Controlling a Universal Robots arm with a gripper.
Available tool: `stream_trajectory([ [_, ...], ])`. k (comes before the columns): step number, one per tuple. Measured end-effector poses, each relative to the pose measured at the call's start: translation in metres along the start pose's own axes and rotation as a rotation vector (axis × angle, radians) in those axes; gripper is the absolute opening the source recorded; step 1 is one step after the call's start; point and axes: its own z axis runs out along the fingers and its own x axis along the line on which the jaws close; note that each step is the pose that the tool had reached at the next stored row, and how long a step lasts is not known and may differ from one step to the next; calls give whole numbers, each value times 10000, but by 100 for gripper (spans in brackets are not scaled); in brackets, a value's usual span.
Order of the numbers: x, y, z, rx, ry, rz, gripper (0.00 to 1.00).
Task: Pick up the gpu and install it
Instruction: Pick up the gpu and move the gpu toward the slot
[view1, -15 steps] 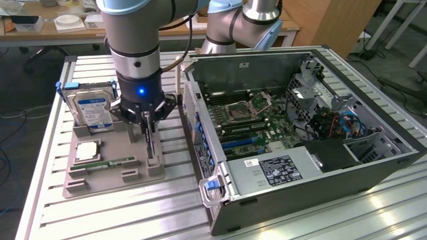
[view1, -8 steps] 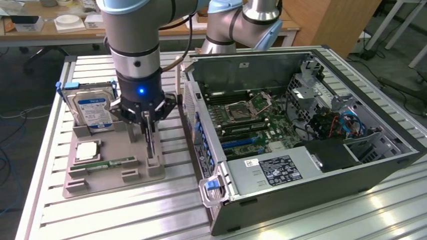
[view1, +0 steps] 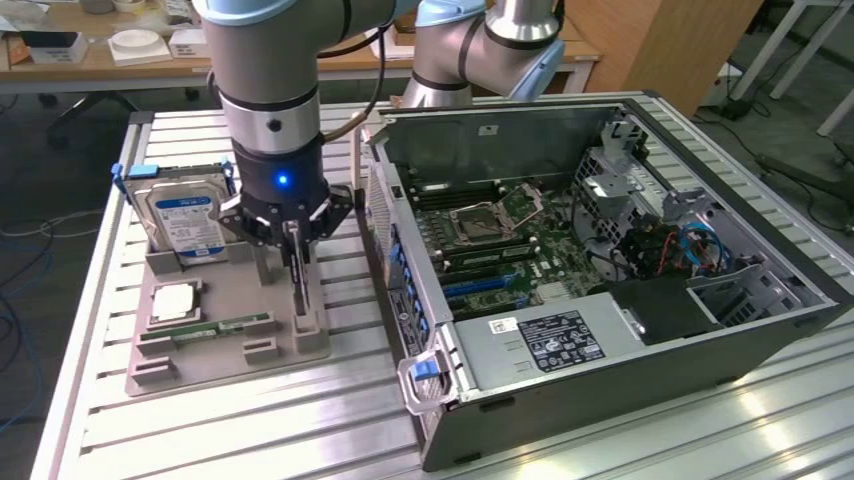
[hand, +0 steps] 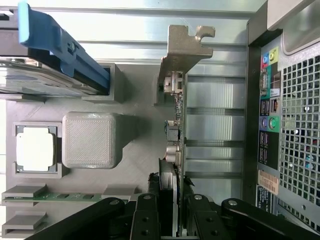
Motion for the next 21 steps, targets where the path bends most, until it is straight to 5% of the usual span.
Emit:
stream_trajectory([
  [21, 1, 3, -63, 1, 3, -17, 27],
])
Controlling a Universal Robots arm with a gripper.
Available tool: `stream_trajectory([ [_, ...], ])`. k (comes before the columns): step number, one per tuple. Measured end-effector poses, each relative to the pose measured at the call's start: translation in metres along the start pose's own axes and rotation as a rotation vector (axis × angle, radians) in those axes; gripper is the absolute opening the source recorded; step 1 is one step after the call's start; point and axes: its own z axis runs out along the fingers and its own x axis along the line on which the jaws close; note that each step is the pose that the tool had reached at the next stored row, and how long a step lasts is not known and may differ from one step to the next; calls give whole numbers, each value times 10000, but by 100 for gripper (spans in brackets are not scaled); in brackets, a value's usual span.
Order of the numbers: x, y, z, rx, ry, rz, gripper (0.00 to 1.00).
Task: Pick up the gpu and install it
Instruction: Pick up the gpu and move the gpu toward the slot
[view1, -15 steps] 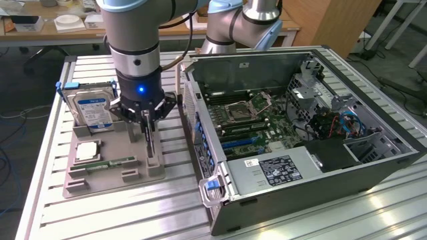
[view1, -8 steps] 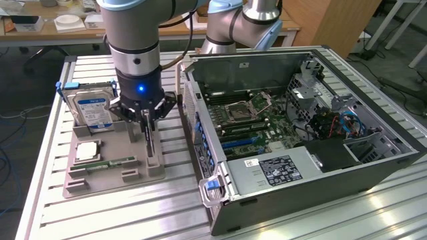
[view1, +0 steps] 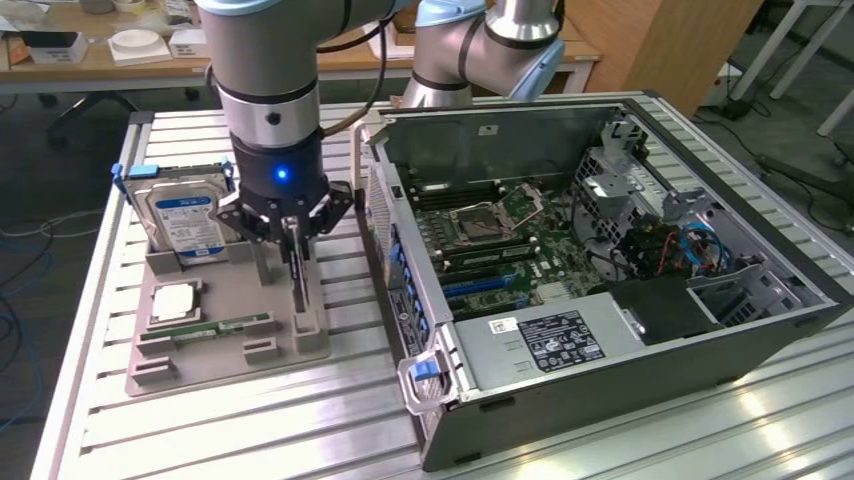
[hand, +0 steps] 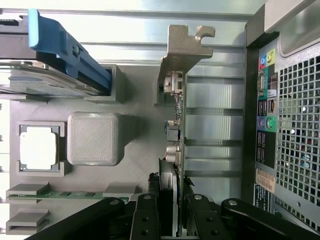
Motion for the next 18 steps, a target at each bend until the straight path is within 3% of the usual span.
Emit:
stream_trajectory([
  [4, -1, 1, -8, -3, -4, 0, 27],
  [5, 0, 1, -25, -47, -1, 0, 27],
  [18, 0, 2, -48, -102, -1, -1, 27],
])
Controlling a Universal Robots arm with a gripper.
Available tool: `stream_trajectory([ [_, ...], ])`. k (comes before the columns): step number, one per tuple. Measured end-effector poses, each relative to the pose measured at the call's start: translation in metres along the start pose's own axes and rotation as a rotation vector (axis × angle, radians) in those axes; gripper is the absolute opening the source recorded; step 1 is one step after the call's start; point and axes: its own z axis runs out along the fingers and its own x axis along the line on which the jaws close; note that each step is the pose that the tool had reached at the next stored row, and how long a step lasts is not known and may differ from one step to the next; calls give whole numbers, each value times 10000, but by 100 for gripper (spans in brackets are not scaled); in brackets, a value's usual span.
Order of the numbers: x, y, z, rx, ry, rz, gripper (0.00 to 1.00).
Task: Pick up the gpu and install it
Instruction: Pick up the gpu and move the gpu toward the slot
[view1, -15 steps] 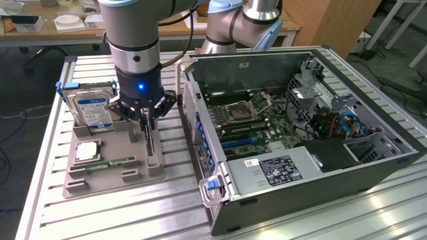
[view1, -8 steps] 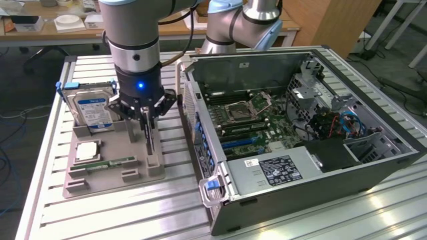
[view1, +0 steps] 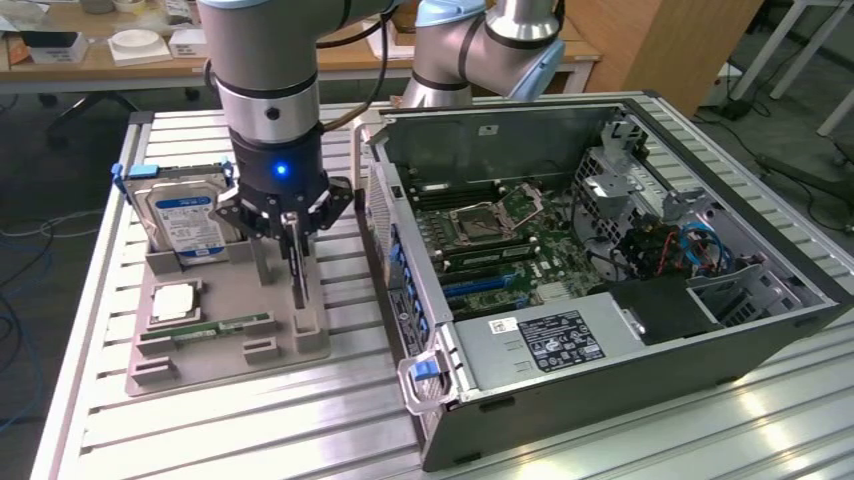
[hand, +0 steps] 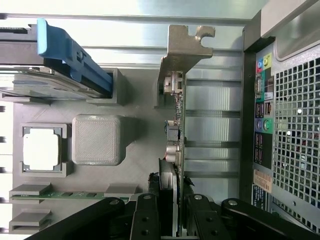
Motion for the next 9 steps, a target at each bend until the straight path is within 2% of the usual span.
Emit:
stream_trajectory([
  [9, 0, 3, -42, -62, -1, 0, 27],
])
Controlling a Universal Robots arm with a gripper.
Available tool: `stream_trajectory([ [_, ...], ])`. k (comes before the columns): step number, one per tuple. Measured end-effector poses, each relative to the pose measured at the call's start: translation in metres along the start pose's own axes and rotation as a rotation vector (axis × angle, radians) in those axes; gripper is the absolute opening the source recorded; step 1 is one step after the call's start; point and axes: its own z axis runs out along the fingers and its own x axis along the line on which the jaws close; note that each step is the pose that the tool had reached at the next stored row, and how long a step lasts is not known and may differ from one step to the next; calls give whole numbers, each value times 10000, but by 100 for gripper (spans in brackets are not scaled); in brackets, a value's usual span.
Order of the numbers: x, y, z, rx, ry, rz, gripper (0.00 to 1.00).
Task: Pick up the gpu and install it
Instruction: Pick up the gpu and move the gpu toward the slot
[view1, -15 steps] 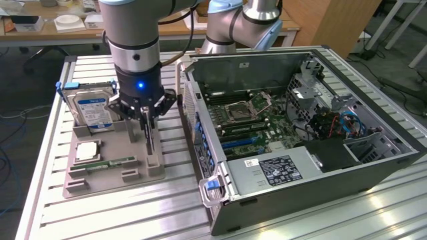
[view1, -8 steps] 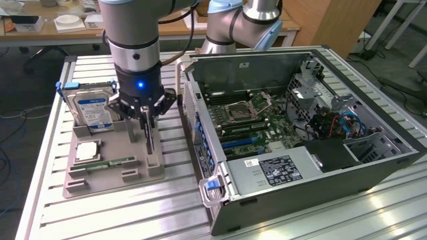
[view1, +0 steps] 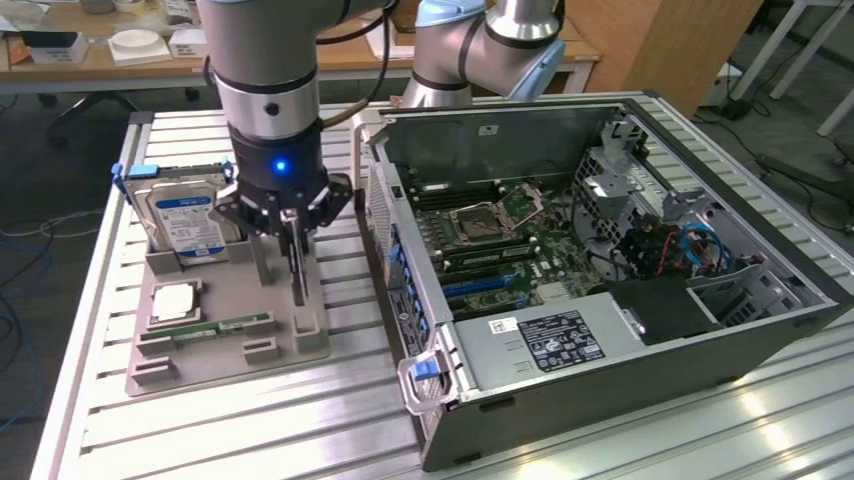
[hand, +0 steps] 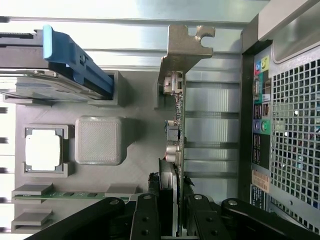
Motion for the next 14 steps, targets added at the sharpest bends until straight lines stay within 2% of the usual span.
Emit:
stream_trajectory([
  [14, 0, 3, -42, -73, 0, 0, 27],
])
